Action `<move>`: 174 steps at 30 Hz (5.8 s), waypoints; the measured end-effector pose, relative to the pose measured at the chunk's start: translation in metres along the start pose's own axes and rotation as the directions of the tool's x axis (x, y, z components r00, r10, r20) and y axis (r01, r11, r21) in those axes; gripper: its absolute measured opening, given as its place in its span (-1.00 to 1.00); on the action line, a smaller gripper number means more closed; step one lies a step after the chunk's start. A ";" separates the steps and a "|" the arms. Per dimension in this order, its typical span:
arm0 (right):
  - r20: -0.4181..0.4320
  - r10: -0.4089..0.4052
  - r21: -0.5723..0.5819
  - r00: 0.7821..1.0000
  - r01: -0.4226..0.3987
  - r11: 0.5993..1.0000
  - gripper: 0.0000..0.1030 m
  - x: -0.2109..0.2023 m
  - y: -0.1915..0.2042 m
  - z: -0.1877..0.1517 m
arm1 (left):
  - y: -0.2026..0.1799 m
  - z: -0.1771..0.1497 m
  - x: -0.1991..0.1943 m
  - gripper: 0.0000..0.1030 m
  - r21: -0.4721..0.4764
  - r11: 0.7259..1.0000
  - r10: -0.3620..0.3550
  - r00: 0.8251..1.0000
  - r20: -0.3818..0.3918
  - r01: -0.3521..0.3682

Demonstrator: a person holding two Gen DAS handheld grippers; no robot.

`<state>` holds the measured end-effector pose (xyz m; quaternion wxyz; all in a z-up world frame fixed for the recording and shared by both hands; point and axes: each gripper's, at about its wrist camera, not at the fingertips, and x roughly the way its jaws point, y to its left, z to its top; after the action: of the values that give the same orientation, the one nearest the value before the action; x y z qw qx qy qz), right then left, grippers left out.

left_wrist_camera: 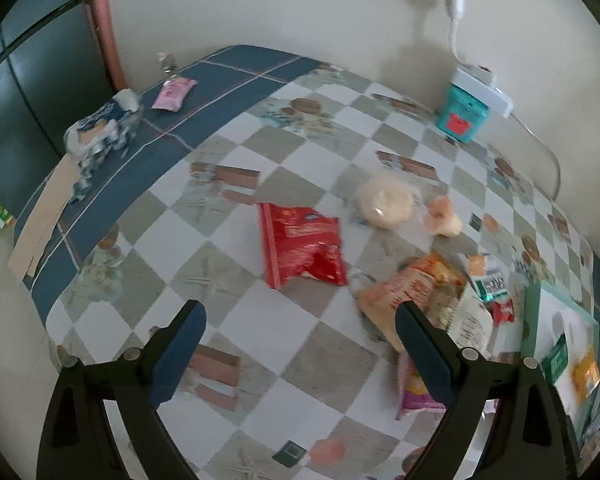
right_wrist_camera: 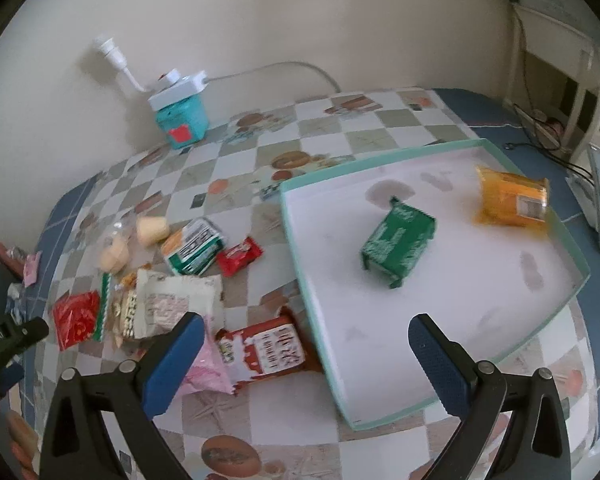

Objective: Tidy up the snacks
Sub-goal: 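Withdraw both open tools from the tray back toward the snack pile, then grasp the pink Dali roll pack with the right tool and lift it, then grasp the green-white biscuit pack with the left tool while the right tool holds the pink pack over the tray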

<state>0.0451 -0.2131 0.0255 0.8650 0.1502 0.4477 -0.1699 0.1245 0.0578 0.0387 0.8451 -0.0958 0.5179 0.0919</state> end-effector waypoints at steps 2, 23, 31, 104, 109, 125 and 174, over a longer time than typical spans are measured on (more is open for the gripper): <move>-0.008 0.004 -0.014 1.000 -0.004 1.000 1.00 0.003 0.005 -0.002 | 0.009 0.002 0.002 0.86 -0.024 1.000 0.002 1.000 -0.002 -0.002; -0.098 0.047 -0.193 0.994 -0.065 0.979 1.00 0.026 0.064 -0.031 | 0.007 -0.009 0.042 0.86 0.068 0.996 0.059 0.992 -0.109 -0.051; -0.121 0.060 -0.282 0.991 -0.093 0.955 1.00 0.032 0.093 -0.044 | 0.024 -0.006 0.052 0.86 0.033 0.997 0.075 0.988 -0.132 -0.071; 0.065 -0.059 -0.094 0.996 0.064 0.994 0.65 -0.008 -0.003 0.010 | -0.036 -0.003 0.036 0.87 0.087 0.979 -0.177 0.981 -0.077 0.183; 0.076 -0.071 -0.034 0.995 0.074 0.997 0.65 -0.013 -0.028 0.018 | -0.062 -0.001 0.039 0.87 0.124 0.966 -0.209 0.969 -0.130 0.225; 0.079 -0.053 0.023 0.995 0.052 0.998 0.65 -0.015 -0.049 0.020 | -0.099 -0.003 0.062 -0.59 0.131 0.944 -0.268 0.936 -0.228 0.302; 0.073 -0.038 0.110 0.997 0.030 0.994 0.65 -0.017 -0.064 0.022 | -0.152 -0.021 0.084 0.46 0.204 0.942 -0.199 0.934 -0.296 0.265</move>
<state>0.0245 -0.2765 0.0444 0.8687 0.1828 0.4076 -0.2141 0.1825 -0.0892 -0.0355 0.7765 -0.0654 0.6207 -0.0866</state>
